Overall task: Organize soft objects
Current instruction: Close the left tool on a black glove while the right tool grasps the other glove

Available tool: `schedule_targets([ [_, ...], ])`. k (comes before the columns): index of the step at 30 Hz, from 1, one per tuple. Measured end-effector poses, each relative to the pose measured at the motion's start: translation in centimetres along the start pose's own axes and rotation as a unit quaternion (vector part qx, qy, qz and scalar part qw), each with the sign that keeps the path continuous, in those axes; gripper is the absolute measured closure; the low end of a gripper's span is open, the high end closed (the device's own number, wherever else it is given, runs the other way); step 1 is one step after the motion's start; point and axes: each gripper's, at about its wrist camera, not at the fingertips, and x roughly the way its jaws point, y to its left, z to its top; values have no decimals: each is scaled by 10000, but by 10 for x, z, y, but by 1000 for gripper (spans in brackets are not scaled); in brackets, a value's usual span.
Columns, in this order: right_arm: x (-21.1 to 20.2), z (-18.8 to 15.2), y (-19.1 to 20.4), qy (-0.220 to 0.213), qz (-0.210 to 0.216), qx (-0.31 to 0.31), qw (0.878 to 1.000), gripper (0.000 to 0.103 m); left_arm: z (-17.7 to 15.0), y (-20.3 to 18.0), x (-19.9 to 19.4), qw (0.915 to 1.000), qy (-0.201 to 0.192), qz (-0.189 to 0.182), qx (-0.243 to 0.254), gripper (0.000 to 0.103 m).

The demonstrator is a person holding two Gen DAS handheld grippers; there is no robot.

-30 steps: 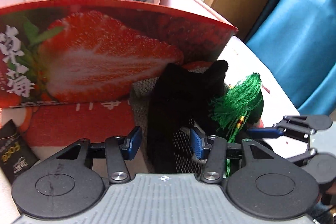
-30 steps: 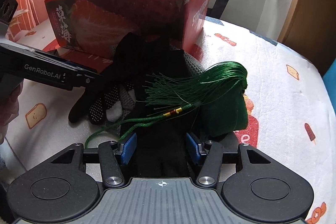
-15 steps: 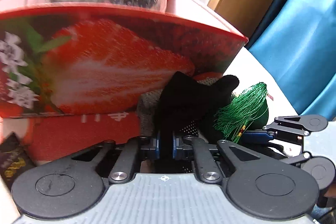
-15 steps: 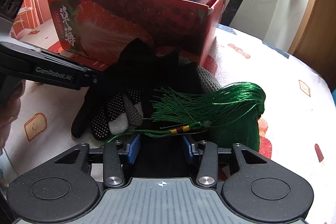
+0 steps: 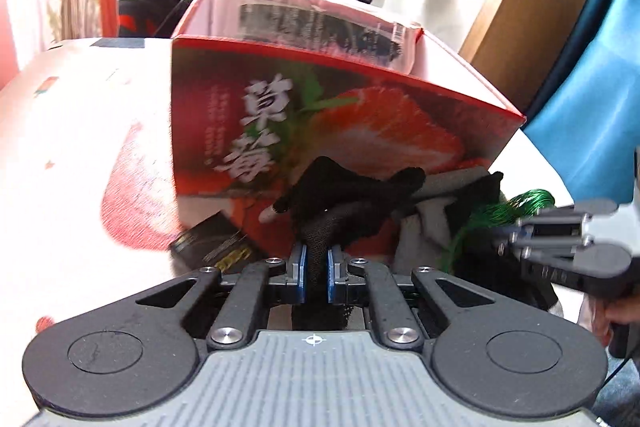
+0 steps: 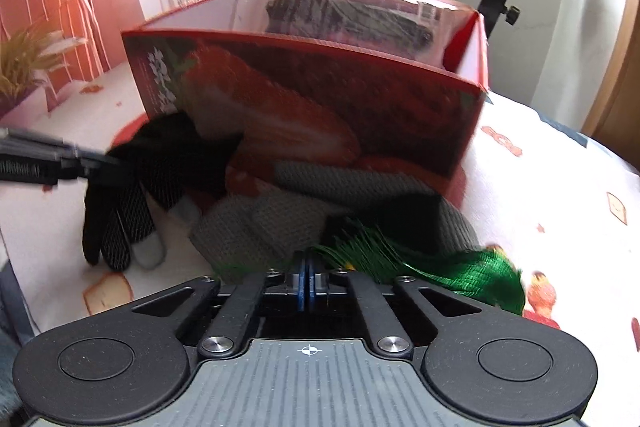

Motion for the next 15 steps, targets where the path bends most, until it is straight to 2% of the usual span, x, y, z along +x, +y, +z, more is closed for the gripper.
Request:
schedule_targets([
  [3,-3,11,3,-118,-62,-20,9999,101,-4,5,3,9999,40,8,-96,92],
  [7,-10,17,-2,54,-38,12,10000,95,-11,8,-1,10000,12,27,-60,92],
  [13,-30,-16,2,311,-230,405,9984,74,-19,9,-3,9999,-33,16,-123,92],
  [15,-27,-22,3,394,-362,507,9973,57,-22,9,-3,9999,-15,32,-130,92],
])
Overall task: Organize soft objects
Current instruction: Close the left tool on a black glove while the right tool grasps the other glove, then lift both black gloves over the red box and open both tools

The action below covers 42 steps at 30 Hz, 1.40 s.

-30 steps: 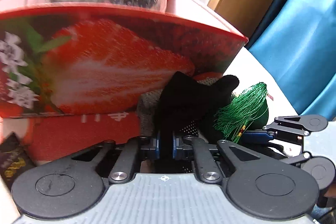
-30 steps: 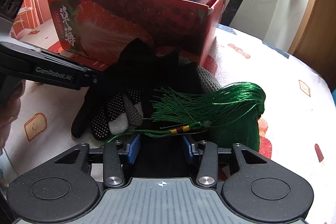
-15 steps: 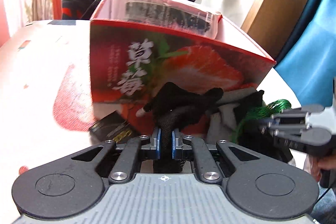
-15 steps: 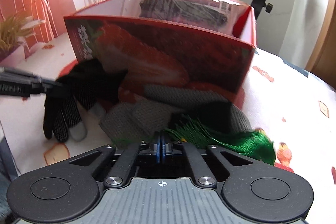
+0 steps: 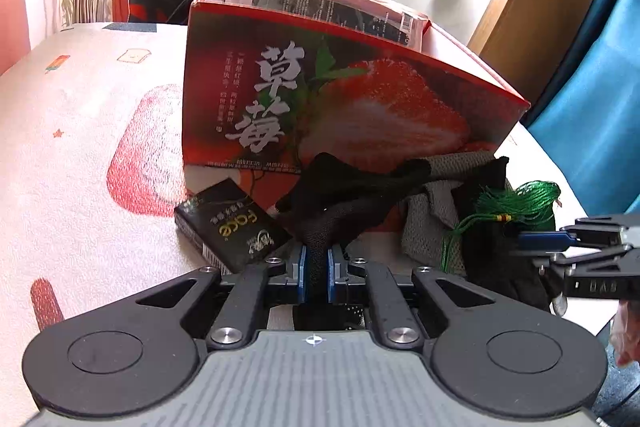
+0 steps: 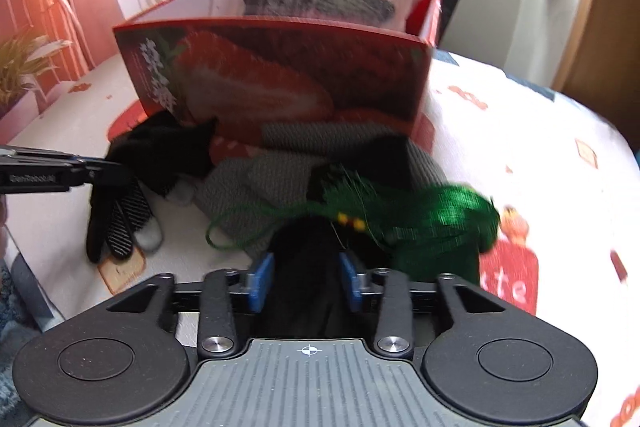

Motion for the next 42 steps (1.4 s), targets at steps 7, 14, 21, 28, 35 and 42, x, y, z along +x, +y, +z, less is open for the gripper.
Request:
schedule_targets([
  [7,20,-4,4,126,-143,180,9997,45,-8,1,-7,9999,-46,37,-139,92],
  [14,14,-3,0,119,-303,125,9994,92,-6,1,-17,9997,-145,38,-173,92],
  [21,-16,10,6,-318,345,54,9989,96,3,3,-32,9989,-380,100,-255,92],
  [28,-44,52,-13,-1031,1271,832,9830,96,24,2,-48,9974,-665,143,-239,92],
  [35,-64,99,-29,-1552,1707,1189,9657,96,52,-5,-65,9945,-1027,177,-74,92],
  [42,-70,134,-37,-1839,1638,1137,9625,96,86,-8,-78,9907,-1353,117,3,92],
])
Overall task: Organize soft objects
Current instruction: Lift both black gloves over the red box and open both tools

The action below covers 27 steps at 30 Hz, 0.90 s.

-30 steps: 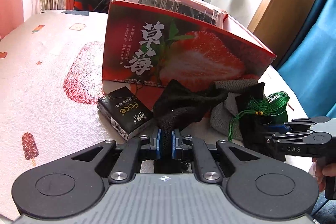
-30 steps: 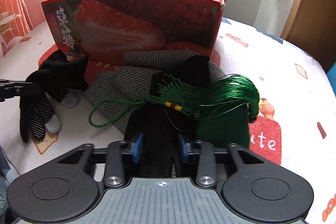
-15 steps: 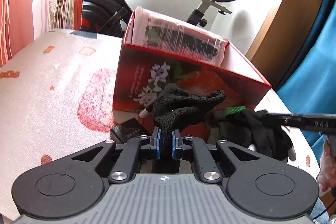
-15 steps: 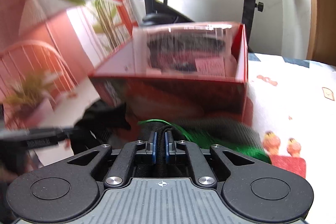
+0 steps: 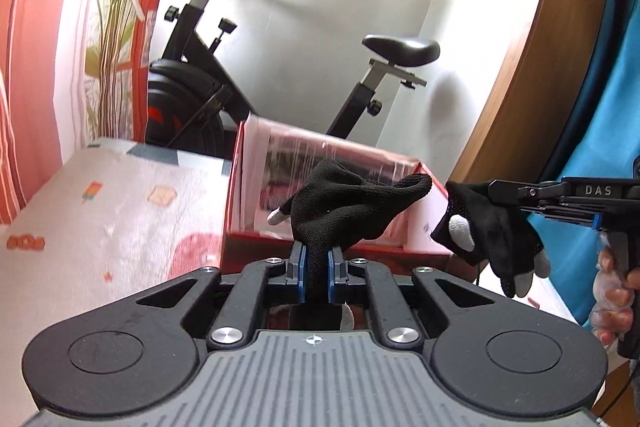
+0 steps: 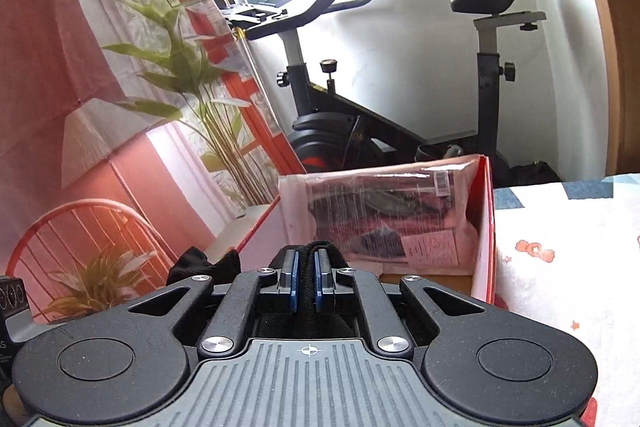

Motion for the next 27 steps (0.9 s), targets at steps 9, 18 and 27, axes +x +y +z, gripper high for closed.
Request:
schedule_targets([
  [9,10,39,6,-356,-115,-204,9991,96,41,-1,18,9997,-219,-67,-9,92],
  [18,40,53,-7,-245,-557,-438,9972,95,62,3,49,9997,-118,-169,-145,92],
  [27,96,10,-39,409,-1258,-534,9898,96,58,8,111,9981,521,258,182,92],
])
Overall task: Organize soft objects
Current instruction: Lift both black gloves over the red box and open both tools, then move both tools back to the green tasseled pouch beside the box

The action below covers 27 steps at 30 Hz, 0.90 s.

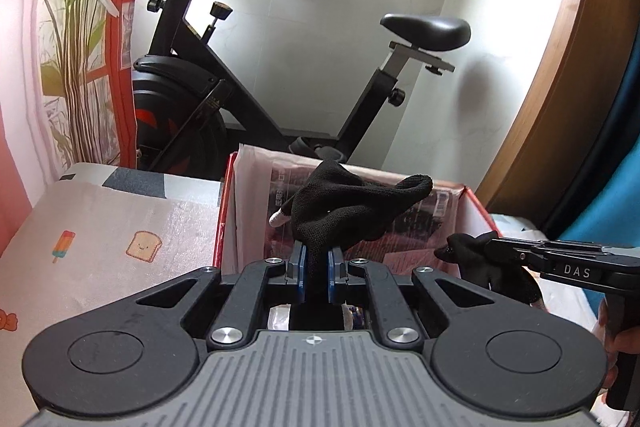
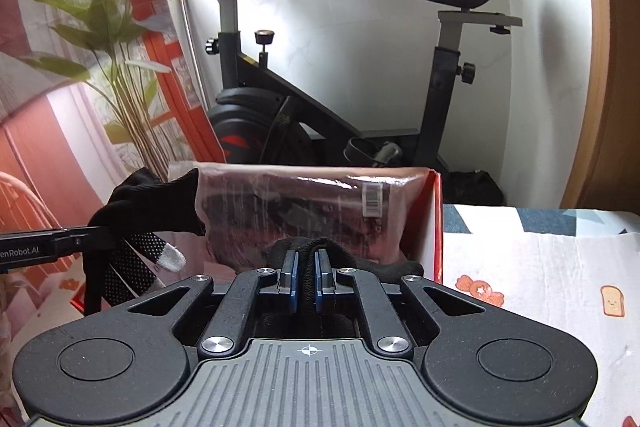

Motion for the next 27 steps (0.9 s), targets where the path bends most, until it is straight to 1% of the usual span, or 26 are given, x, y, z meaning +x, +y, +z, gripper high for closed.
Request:
schedule_targets([
  [2,8,-5,0,85,-74,-57,9999,95,-2,0,8,9998,111,105,113,92],
  [4,12,-8,2,129,-118,-157,9997,93,-2,1,14,9996,207,126,167,91],
  [5,13,-8,3,151,-122,-198,9996,90,-2,2,16,9995,237,103,184,89],
  [7,14,-9,4,152,-147,-265,9994,84,-3,2,17,9994,258,44,243,82],
  [8,14,-8,4,140,-134,-261,9995,80,-3,1,17,9993,252,21,283,71],
  [9,12,-9,4,127,-120,-248,9995,80,-4,-1,15,9992,227,-14,329,61],
  [10,11,-8,4,113,-115,-241,9996,79,-4,-3,13,9991,197,-41,368,57],
  [11,9,-8,5,101,-104,-247,9996,77,-4,-4,10,9990,168,-77,406,51],
  [13,3,-9,5,51,-96,-272,9996,66,-5,-6,3,9987,120,-174,453,42],
  [15,-5,-9,5,-35,-53,-247,9997,48,-5,-6,-5,9984,41,-291,484,23],
  [16,-9,-10,5,-79,-31,-224,9997,44,-6,-8,-10,9982,-8,-325,504,18],
  [17,-14,-11,6,-125,-2,-206,9997,38,-6,-9,-15,9980,-57,-341,536,10],
  [18,-19,-12,6,-161,7,-196,9997,31,-7,-10,-21,9977,-108,-337,576,6],
  [19,-25,-13,7,-215,2,-199,9996,27,-8,-11,-26,9974,-145,-333,620,5],
  [21,-36,-16,10,-328,-32,-246,9992,7,-10,-11,-36,9971,-180,-321,666,2],
  [23,-47,-21,12,-451,-48,-270,9986,0,-14,-10,-45,9972,-224,-298,647,0],
  [27,-66,-31,12,-514,-45,-141,9986,0,-26,-6,-61,9980,-275,-203,533,0],
])
